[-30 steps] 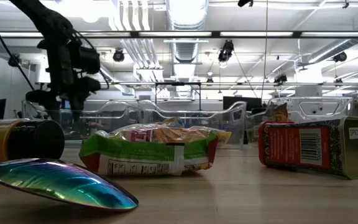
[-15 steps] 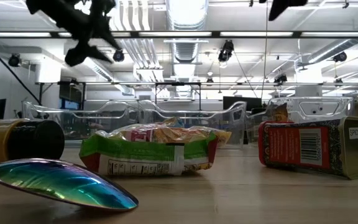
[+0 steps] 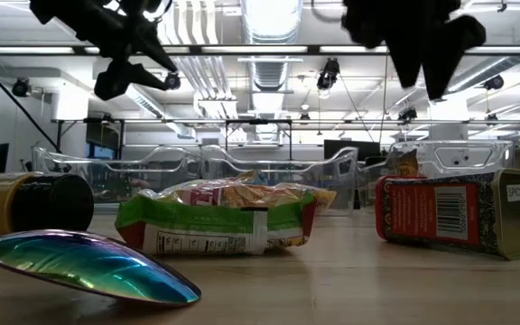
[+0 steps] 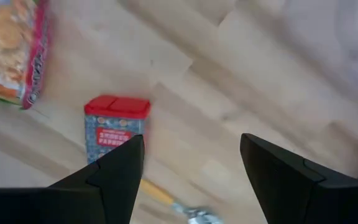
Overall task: Pick & Place Food Item
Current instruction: Put the red seasoning can into the right transparent bin
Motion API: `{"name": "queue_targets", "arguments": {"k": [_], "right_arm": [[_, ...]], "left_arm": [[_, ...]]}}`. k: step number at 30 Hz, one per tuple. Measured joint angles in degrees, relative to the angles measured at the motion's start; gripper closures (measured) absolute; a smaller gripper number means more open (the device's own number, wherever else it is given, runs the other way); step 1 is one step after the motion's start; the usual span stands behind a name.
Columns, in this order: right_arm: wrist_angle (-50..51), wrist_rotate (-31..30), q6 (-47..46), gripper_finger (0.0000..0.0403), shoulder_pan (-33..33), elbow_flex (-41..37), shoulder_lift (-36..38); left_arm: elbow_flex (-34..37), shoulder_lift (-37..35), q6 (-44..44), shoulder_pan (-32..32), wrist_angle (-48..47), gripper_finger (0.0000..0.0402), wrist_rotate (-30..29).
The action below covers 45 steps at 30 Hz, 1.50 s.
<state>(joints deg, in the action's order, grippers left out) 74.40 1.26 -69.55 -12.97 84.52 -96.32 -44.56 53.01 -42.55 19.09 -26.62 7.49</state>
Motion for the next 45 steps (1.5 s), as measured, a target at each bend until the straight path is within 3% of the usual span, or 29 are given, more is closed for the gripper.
{"name": "queue_targets", "arguments": {"k": [3, 12, 16, 21, 27, 38, 45], "right_arm": [[-4.6, 3.9, -3.0, 0.0141, -1.2, -0.2, -3.8], [-8.9, 3.4, -12.5, 0.0140, -5.1, 5.0, -11.9], [-8.6, 2.9, -13.3, 0.0140, -5.4, 6.0, -13.0], [-8.9, -2.2, -14.7, 0.0140, -6.3, 6.8, -13.0], [-8.7, -2.6, -15.0, 0.0136, -6.7, 6.8, -11.9], [-7.6, 0.1, -15.9, 0.0027, -6.9, 6.9, -12.1], [-10.8, 0.1, -14.3, 0.0015, -7.1, 7.1, -12.1]], "left_arm": [[0.0, 0.0, 2.2, 0.0, -0.4, 0.0230, 1.6], [0.0, 0.0, 6.9, 0.0, -0.7, 0.0230, 6.5], [0.0, 0.0, 8.6, 0.0, -0.7, 0.0230, 6.7], [0.0, 0.0, 8.5, 0.0, -1.9, 0.0230, 6.7], [0.0, 0.0, 9.4, 0.0, -4.9, 0.0230, 7.2], [0.0, 0.0, 9.8, 0.0, -5.1, 0.0230, 7.2], [0.0, 0.0, 9.8, 0.0, -5.0, 0.0230, 7.2]]}}
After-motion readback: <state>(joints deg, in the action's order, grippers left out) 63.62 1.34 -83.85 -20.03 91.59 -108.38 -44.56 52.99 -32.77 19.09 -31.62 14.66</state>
